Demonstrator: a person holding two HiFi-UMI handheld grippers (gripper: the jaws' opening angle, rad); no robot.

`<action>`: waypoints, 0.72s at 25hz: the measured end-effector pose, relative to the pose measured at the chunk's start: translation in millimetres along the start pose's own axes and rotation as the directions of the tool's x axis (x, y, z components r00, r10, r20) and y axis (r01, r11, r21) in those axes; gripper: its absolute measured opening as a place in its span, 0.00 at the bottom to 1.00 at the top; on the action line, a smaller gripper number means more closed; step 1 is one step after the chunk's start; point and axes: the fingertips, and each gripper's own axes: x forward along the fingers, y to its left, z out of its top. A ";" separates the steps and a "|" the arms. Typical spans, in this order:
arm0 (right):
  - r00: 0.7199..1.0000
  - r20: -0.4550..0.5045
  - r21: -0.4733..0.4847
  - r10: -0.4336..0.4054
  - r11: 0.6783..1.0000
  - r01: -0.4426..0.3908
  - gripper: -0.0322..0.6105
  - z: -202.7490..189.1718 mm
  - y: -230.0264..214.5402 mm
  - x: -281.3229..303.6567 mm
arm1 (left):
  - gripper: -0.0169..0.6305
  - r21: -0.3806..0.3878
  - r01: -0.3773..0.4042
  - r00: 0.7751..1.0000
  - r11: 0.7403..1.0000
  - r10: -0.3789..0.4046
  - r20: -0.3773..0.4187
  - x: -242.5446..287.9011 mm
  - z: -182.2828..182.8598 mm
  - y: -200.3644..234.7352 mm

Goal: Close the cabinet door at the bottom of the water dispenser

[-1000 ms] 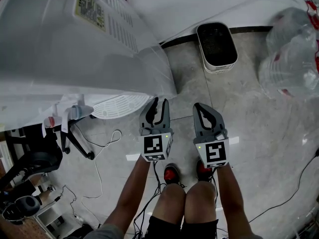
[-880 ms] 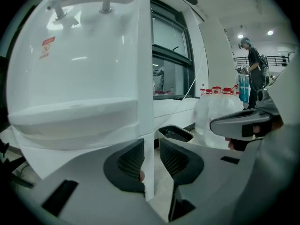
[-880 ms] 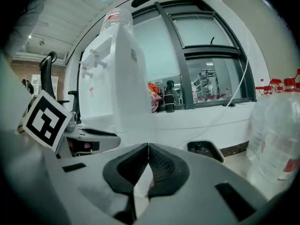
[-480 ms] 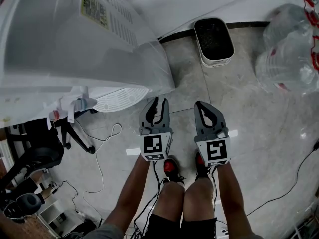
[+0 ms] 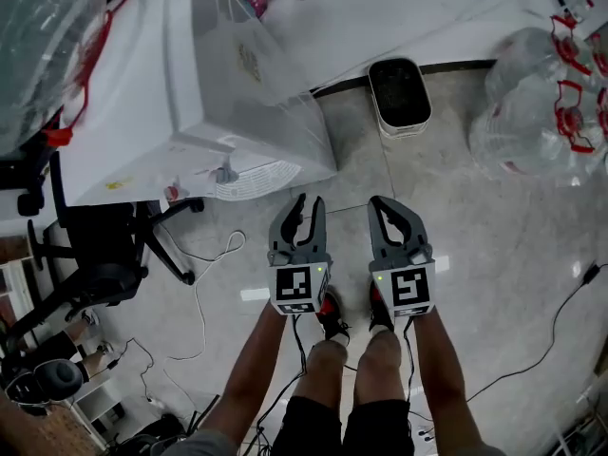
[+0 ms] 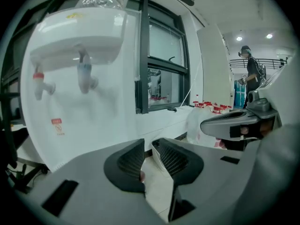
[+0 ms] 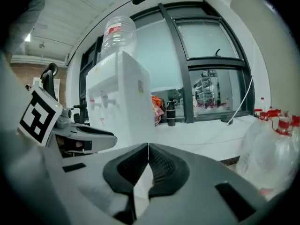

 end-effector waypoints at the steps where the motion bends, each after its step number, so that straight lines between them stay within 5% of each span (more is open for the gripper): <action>1: 1.000 0.009 -0.005 0.002 1.000 -0.002 0.08 13.4 0.8 -5.0 | 0.21 0.002 -0.002 1.000 1.000 0.002 0.009 -6.5 12.8 -1.0; 18: 0.994 0.083 -0.082 0.067 0.995 -0.060 0.08 215.8 55.1 -102.6 | 0.09 -0.023 -0.070 0.993 0.997 0.072 0.098 -158.4 199.5 -5.9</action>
